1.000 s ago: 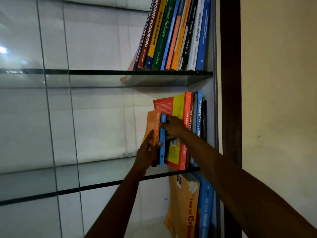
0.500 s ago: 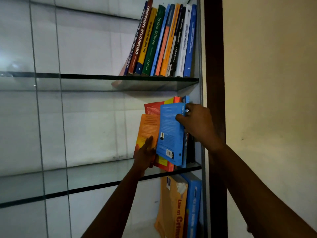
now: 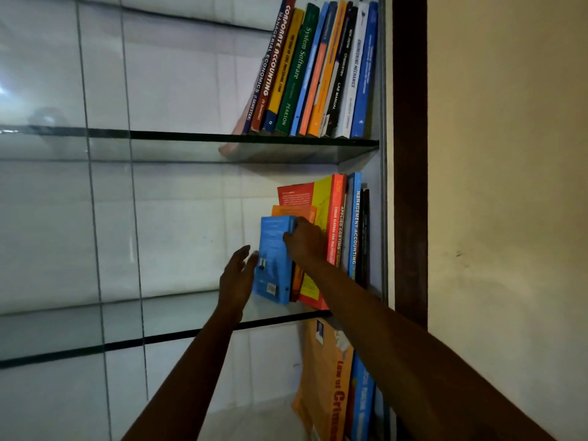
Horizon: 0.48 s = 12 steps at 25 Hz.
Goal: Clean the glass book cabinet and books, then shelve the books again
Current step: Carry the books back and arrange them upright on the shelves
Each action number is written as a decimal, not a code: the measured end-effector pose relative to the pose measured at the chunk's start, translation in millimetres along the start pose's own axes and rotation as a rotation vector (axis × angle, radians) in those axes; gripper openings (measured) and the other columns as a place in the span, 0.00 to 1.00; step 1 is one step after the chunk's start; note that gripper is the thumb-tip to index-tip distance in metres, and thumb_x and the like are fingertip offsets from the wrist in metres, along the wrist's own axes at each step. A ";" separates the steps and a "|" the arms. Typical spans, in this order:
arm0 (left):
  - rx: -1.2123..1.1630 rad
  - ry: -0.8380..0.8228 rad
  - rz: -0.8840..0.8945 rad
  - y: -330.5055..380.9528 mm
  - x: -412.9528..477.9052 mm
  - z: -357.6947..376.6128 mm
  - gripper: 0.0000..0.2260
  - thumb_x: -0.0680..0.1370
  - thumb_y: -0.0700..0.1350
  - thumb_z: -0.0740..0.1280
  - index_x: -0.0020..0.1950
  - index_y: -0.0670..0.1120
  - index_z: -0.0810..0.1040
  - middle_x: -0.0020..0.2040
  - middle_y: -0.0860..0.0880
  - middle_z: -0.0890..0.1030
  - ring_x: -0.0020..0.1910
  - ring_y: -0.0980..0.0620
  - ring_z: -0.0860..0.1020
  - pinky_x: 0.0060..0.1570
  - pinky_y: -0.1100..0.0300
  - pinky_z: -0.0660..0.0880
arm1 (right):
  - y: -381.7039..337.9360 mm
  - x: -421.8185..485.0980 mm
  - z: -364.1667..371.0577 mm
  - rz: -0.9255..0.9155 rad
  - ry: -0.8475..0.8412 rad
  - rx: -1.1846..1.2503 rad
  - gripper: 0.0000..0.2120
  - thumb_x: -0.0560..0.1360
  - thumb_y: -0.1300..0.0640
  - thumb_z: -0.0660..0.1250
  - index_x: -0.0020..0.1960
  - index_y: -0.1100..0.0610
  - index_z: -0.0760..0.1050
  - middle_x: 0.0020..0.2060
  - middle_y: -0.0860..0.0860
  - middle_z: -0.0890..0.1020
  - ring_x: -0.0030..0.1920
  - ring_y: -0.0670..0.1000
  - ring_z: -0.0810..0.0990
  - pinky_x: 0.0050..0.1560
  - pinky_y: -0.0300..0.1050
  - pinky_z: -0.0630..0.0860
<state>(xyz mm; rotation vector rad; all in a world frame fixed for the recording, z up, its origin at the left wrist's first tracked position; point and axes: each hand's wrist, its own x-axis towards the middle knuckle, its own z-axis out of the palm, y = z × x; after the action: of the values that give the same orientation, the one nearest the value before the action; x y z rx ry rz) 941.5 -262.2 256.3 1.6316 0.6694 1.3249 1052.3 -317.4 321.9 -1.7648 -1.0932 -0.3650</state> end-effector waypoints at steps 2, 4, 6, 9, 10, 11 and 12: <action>0.041 -0.056 0.067 3.5 -6.8 6.6 0.21 0.80 0.50 0.62 0.72 0.48 0.67 0.68 0.50 0.71 0.65 0.54 0.69 0.55 0.63 0.67 | 4.4 8.7 4.9 -0.021 -0.006 -0.113 0.15 0.77 0.55 0.65 0.57 0.64 0.74 0.55 0.59 0.79 0.53 0.57 0.78 0.52 0.46 0.75; 0.122 -0.087 0.133 5.9 -11.2 14.0 0.21 0.80 0.50 0.61 0.73 0.48 0.66 0.71 0.48 0.69 0.67 0.51 0.68 0.56 0.64 0.66 | 5.1 15.9 -1.4 -0.080 -0.044 -0.273 0.18 0.75 0.51 0.67 0.57 0.64 0.75 0.54 0.59 0.79 0.53 0.57 0.79 0.52 0.47 0.75; 0.150 -0.107 0.141 9.1 -15.5 21.4 0.21 0.81 0.50 0.59 0.73 0.47 0.64 0.72 0.48 0.67 0.68 0.52 0.68 0.53 0.67 0.64 | 6.6 14.5 -14.2 -0.115 -0.086 -0.330 0.19 0.75 0.50 0.67 0.56 0.64 0.75 0.54 0.59 0.80 0.54 0.56 0.78 0.50 0.45 0.73; 0.122 -0.095 0.176 15.8 -20.7 29.9 0.21 0.81 0.50 0.57 0.73 0.47 0.64 0.71 0.47 0.68 0.67 0.54 0.67 0.58 0.66 0.63 | 25.1 -14.2 -30.8 -0.153 -0.029 -0.027 0.15 0.74 0.57 0.68 0.59 0.61 0.77 0.52 0.58 0.82 0.51 0.53 0.80 0.51 0.40 0.74; 0.125 -0.102 0.204 17.9 -21.6 33.6 0.21 0.81 0.51 0.57 0.73 0.47 0.63 0.71 0.47 0.67 0.68 0.53 0.66 0.62 0.63 0.63 | 35.4 -29.2 -32.7 -0.142 0.063 0.084 0.14 0.75 0.60 0.67 0.60 0.60 0.77 0.51 0.58 0.82 0.51 0.53 0.81 0.53 0.42 0.75; 0.137 -0.112 0.228 20.2 -20.9 38.9 0.22 0.81 0.51 0.57 0.74 0.47 0.62 0.71 0.46 0.67 0.69 0.51 0.66 0.66 0.59 0.63 | 47.5 -43.8 -31.4 -0.110 0.170 0.173 0.13 0.75 0.62 0.66 0.60 0.60 0.76 0.51 0.58 0.82 0.52 0.54 0.81 0.55 0.46 0.77; 0.158 -0.123 0.241 23.6 -20.1 45.8 0.22 0.81 0.51 0.57 0.74 0.47 0.61 0.71 0.46 0.67 0.70 0.50 0.65 0.67 0.56 0.63 | 60.2 -56.9 -27.5 -0.074 0.268 0.251 0.13 0.75 0.63 0.65 0.60 0.60 0.76 0.53 0.58 0.81 0.53 0.54 0.80 0.57 0.47 0.77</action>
<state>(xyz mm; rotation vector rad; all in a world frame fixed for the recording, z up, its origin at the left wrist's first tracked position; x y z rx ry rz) 976.6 -303.6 267.0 1.9538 0.5265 1.3548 1075.9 -376.1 261.8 -1.4123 -0.9673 -0.4735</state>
